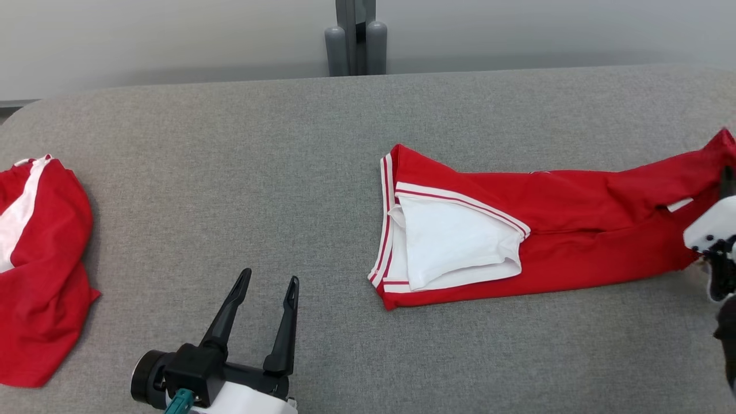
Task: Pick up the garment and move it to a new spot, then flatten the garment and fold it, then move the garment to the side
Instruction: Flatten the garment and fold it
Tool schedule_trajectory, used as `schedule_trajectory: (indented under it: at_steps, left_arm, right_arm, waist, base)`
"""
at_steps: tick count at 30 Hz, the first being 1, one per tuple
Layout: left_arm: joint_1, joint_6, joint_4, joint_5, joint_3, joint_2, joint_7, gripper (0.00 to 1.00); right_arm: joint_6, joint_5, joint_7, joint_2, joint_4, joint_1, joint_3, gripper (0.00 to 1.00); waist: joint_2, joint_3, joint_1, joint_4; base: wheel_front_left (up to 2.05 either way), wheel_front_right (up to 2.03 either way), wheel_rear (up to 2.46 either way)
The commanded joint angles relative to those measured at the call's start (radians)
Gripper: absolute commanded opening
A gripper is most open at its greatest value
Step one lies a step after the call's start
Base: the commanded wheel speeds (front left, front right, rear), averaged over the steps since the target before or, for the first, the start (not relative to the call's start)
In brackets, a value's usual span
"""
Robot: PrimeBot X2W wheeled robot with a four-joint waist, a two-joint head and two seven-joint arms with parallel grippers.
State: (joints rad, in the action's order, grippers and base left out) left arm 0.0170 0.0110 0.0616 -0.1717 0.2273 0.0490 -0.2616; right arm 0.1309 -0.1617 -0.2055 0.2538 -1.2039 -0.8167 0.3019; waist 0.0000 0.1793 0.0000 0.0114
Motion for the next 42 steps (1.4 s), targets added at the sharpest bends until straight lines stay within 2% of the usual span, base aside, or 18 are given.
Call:
schedule_trajectory:
  at_steps: [1, 7, 10, 11, 17, 23, 32, 42]
  left_arm:
    - [0.007, -0.002, 0.002, -0.005, 0.0, 0.003, -0.004, 1.0]
    - [0.014, -0.014, 0.008, -0.022, 0.008, 0.003, -0.004, 1.0]
    - [0.015, -0.016, 0.01, -0.027, 0.015, 0.003, -0.004, 1.0]
    - [0.014, -0.017, 0.012, -0.033, 0.023, 0.003, -0.004, 1.0]
    - [0.004, -0.027, 0.017, -0.051, 0.039, 0.003, -0.004, 1.0]
    - [-0.003, -0.028, 0.025, -0.06, 0.056, 0.003, -0.004, 1.0]
    - [-0.013, -0.031, 0.041, -0.08, 0.076, 0.003, -0.004, 1.0]
    - [-0.015, -0.029, 0.05, -0.086, 0.09, 0.003, -0.004, 1.0]
  right_arm:
    - [0.0, -0.01, -0.002, -0.005, 0.01, -0.01, -0.006, 0.0]
    - [0.0, -0.121, 0.032, -0.103, 0.149, 0.038, -0.133, 0.0]
    - [0.0, -0.174, 0.059, -0.136, 0.249, 0.072, -0.204, 0.0]
    - [0.0, -0.207, 0.083, -0.152, 0.318, 0.103, -0.242, 0.0]
    - [0.0, -0.256, 0.155, -0.189, 0.496, 0.188, -0.329, 0.0]
    - [0.0, -0.265, 0.214, -0.201, 0.589, 0.265, -0.401, 0.0]
    - [0.0, -0.308, 0.21, -0.201, 0.584, 0.319, -0.482, 0.0]
    - [0.0, -0.334, 0.154, -0.201, 0.418, 0.268, -0.531, 0.0]
  waist:
    - [0.0, -0.006, 0.0, 0.0]
    - [0.0, -0.034, 0.0, 0.013]
    - [0.0, -0.041, 0.0, 0.026]
    - [0.0, -0.045, 0.0, 0.041]
    - [0.0, -0.049, 0.0, 0.092]
    - [0.0, -0.052, 0.0, 0.153]
    - [0.0, -0.058, 0.0, 0.236]
    - [0.0, -0.062, 0.0, 0.293]
  base:
    - [0.0, 0.0, 0.0]
    - [0.0, 0.0, 0.0]
    - [0.0, 0.0, 0.0]
    - [0.0, 0.0, 0.0]
    - [0.0, 0.0, 0.0]
    - [0.0, 0.0, 0.0]
    - [0.0, 0.0, 0.0]
    - [0.0, 0.0, 0.0]
